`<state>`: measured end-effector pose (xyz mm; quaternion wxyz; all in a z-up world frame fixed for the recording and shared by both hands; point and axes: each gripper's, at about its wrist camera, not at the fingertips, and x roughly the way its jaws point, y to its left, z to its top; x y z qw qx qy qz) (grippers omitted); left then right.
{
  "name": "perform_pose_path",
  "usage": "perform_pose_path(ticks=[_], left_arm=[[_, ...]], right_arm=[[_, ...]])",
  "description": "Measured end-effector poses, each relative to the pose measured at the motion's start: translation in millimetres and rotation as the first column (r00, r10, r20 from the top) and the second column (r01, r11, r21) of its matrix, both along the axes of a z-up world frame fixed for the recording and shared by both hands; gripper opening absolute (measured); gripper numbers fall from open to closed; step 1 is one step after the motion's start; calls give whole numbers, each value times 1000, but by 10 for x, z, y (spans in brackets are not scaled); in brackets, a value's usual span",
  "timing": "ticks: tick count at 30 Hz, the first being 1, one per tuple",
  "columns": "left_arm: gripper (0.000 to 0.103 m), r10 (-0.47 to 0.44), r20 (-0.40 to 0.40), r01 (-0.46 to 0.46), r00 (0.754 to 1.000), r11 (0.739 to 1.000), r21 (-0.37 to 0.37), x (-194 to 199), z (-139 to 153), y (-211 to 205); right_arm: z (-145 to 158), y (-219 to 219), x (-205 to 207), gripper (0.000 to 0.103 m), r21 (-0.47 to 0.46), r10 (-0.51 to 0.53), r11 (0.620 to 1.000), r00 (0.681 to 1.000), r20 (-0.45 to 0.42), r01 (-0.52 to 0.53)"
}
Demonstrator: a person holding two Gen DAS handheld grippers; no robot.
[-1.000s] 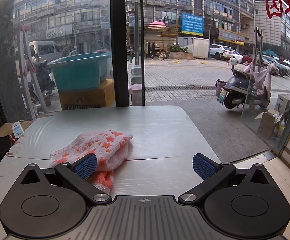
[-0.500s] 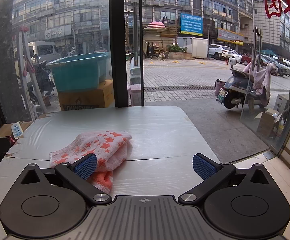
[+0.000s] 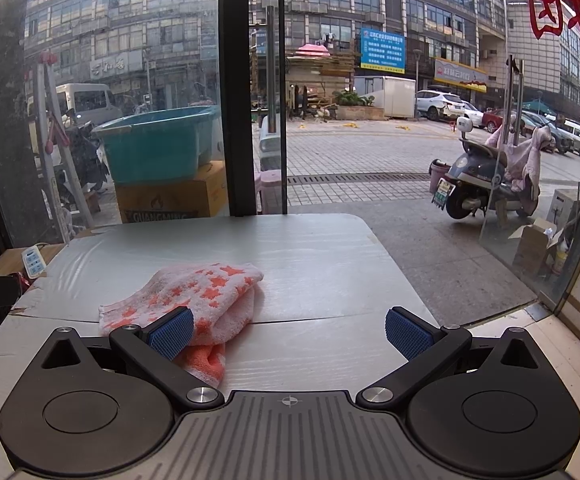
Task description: Fold towel
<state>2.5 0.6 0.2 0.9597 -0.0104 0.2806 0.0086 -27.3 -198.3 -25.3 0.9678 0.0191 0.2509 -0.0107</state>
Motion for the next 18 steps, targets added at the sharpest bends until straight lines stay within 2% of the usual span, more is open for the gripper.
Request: perform_pose_path(ticks=[18], left_arm=[[103,-13,-7,13,1000,1000,-8,12,-8,-8]], right_arm=[[41,-6,48,103,-9,-6,1000,1000,28,6]])
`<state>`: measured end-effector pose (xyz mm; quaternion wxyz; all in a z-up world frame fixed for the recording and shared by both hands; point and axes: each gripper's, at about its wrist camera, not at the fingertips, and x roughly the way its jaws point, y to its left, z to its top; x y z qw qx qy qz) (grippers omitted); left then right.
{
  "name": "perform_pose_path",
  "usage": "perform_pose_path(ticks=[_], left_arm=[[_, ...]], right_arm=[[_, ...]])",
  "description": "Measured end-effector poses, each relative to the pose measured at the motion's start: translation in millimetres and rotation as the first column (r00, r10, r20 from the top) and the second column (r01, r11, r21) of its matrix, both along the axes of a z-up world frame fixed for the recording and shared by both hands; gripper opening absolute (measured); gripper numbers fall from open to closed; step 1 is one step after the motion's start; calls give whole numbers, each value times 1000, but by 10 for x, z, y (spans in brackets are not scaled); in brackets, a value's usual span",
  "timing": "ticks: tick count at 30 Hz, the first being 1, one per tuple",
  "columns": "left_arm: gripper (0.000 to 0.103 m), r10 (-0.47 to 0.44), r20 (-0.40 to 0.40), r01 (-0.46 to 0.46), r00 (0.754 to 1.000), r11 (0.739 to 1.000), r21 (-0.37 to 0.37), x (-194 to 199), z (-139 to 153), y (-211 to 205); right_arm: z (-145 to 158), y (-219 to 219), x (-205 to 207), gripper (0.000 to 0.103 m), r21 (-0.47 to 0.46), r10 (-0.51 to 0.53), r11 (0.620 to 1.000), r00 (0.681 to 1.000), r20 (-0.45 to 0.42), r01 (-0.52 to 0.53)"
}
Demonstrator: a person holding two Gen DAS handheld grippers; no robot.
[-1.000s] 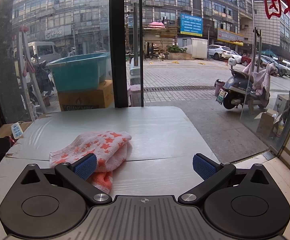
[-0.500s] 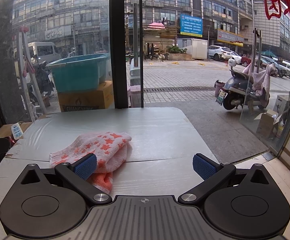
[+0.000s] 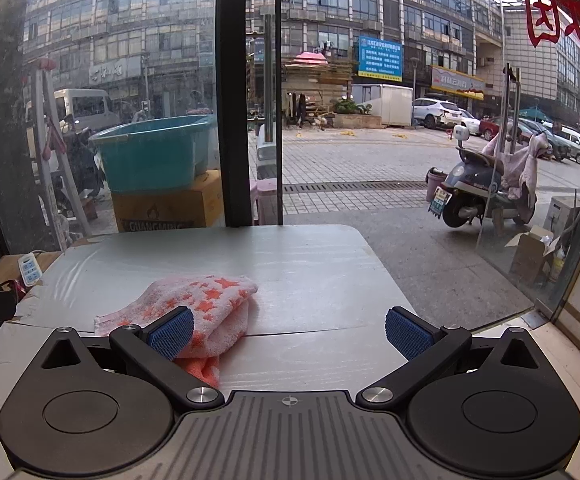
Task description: Fold towel
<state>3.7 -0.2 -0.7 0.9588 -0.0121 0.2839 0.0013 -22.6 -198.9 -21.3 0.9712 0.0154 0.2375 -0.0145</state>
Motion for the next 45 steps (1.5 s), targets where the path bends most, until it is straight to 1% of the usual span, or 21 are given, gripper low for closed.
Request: perform_pose_path(ticks=[9,12,16,19,22,24,26,28,30,32,34,37,38,41,43,45], left_arm=[[103,-25,-17,25,1000,1000,-2,60,-56,-59],[103,-49,-33,48,998,999,-10,121,-108,-97],[103,-69,-85,69,994,998,-2,267,-233,-185],[103,-69,-127,71,989,997,11,403,-355,-234],[103,-48,-150,51,987,999,19,523,-477,-232],[103,-42,-165,43,985,999,3,590,-548,-183],[103,-41,-191,37,981,999,-20,659,-614,-121],[103,-37,-216,30,976,999,-38,722,-662,-71],[103,-29,-232,18,972,999,-47,796,-705,-37],[103,-29,-237,18,971,999,-46,862,-741,-25],[103,-40,-246,28,969,998,-50,928,-779,-25],[103,-55,-261,39,964,997,-67,1018,-836,-35],[103,-62,-266,43,962,996,-74,1041,-852,-39],[103,-89,-274,66,958,993,-93,1075,-878,-55],[103,-104,-269,81,958,992,-98,1069,-878,-63],[103,-117,-258,94,959,990,-100,1060,-872,-62]], right_arm=[[64,-21,121,103,-3,43,999,999,23,-43],[117,-18,247,103,-45,69,997,997,45,-67],[134,23,566,103,-133,108,986,993,49,-101],[76,98,909,103,-160,172,973,985,9,-168],[-7,210,1272,103,-146,218,964,974,-51,-224],[-47,291,1513,103,-125,238,961,967,-95,-249],[-120,438,1812,103,-106,291,945,944,-155,-309],[-216,609,2079,103,-120,322,928,921,-219,-353],[-332,764,2324,103,-159,322,915,907,-271,-372],[-502,879,2583,103,-187,293,912,898,-327,-366],[-619,879,2791,103,-140,291,919,874,-389,-368],[-759,850,3060,103,-48,311,925,824,-474,-377],[-800,848,3139,103,-31,314,925,809,-497,-378],[-891,883,3298,103,-38,313,918,781,-540,-394],[-915,854,3358,102,3,343,912,758,-555,-411],[-888,812,3351,102,34,385,898,747,-542,-438]])
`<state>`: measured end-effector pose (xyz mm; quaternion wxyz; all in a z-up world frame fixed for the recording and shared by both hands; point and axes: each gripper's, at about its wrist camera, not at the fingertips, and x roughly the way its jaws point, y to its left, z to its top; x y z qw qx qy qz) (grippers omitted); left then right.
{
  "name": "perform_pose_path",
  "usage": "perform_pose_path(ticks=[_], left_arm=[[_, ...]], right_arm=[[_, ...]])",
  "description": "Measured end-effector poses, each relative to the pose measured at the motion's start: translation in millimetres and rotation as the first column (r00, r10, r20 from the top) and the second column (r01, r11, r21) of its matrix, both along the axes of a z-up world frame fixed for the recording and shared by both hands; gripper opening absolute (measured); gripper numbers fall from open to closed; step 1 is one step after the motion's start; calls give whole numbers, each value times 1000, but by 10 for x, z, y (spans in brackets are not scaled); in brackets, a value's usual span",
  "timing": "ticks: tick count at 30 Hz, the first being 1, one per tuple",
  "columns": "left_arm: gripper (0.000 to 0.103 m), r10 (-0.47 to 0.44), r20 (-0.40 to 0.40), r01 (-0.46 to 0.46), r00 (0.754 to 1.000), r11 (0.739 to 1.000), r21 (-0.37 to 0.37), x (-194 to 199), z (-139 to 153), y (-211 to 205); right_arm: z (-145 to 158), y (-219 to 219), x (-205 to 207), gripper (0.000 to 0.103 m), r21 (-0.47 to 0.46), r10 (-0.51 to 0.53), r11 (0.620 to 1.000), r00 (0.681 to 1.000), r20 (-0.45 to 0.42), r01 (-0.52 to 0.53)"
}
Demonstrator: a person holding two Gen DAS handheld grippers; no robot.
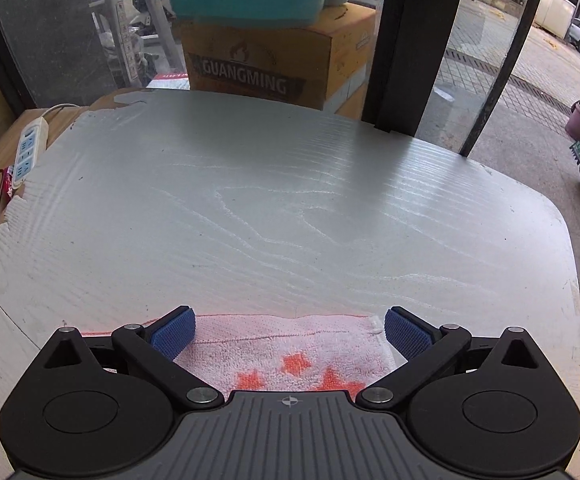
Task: Fold towel
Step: 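Grasp the towel edge with the right gripper and lift to unfold it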
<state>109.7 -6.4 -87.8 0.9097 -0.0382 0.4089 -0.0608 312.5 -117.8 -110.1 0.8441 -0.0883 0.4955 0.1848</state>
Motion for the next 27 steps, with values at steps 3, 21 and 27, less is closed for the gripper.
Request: perform_pose_path(ticks=[3,21,27], left_arm=[[103,-11,13,12,1000,1000,-8,4,8,5],[103,-22,-36,21,999,1000,-9,349,-223,-81],[103,-32,-30,31,999,999,-30,323,-209,-69]], right_arm=[[66,-36,-78,60,51,39,998,999,4,-39],[-85,27,137,51,25,50,999,994,-95,-48],[-108,35,52,7,27,106,994,990,-93,-104]])
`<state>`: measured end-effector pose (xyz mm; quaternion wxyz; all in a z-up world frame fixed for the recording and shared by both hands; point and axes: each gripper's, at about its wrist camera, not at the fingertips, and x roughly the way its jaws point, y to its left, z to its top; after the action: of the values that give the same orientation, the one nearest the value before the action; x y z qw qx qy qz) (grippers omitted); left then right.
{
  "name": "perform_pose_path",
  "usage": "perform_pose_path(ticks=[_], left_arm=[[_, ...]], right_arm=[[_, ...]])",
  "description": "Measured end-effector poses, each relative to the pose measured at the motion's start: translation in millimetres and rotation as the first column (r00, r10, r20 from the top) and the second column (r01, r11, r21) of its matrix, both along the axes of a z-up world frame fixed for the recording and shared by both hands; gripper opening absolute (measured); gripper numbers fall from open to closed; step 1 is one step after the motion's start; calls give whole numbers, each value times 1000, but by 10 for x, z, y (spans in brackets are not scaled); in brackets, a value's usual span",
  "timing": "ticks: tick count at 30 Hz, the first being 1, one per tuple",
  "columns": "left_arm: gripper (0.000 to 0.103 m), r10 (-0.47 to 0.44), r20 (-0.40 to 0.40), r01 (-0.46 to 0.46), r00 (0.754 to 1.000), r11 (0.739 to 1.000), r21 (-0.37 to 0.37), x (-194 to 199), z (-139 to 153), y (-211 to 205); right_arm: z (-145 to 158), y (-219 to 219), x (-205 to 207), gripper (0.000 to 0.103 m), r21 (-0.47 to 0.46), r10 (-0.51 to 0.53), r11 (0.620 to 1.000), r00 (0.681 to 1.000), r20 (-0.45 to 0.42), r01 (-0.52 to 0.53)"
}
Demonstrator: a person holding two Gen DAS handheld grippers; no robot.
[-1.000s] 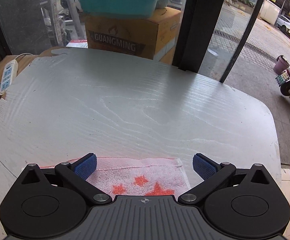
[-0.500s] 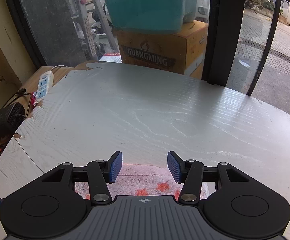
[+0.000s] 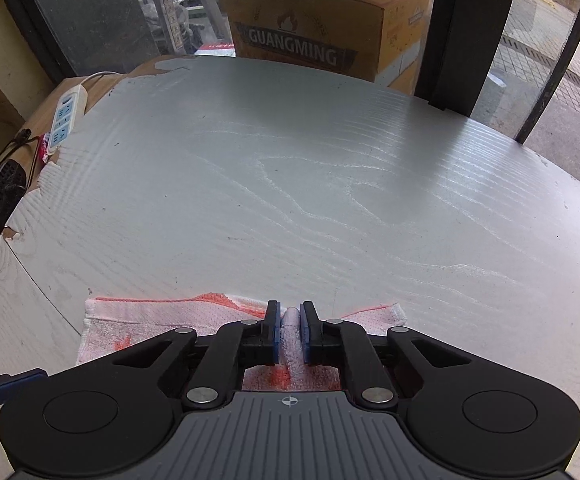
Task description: Fold towel
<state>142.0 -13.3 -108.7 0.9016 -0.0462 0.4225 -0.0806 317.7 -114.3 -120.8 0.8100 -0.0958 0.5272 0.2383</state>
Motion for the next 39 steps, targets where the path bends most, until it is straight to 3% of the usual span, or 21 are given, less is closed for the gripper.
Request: perform_pose_path(ticks=[3,8,14,19,23,27,31,36,39], left_arm=[[103,-1,13,1,1000,1000,3,-37,31,12],[103,4,46,-5,999,1000,12,-120,116,40],[103,3,77,-5,997,1000,19,-265,224,1],[103,-30,102,29,994,1000,11,-417,331,-109],[103,-87,125,85,988,996,25,-555,420,-277],[103,-131,138,121,982,989,80,-618,433,-451],[103,-151,130,138,980,985,101,-612,401,-553],[103,-252,86,245,964,966,84,-629,328,-734],[103,-318,95,304,943,943,134,-667,279,-960]], right_arm=[[81,-49,-57,6,38,-13,999,1000,26,12],[489,-228,-308,6,162,-2,987,995,100,-15],[1093,-564,-894,6,277,9,958,975,222,-72],[1382,-901,-1527,6,277,51,950,949,311,-142],[1218,-1258,-1963,6,168,77,977,951,299,-132],[810,-1650,-2216,6,49,62,996,980,187,-72],[537,-1950,-2277,6,-40,-66,997,987,147,73],[629,-1986,-2109,7,125,-190,977,968,167,170],[525,-1892,-1930,11,84,-237,970,961,141,227]])
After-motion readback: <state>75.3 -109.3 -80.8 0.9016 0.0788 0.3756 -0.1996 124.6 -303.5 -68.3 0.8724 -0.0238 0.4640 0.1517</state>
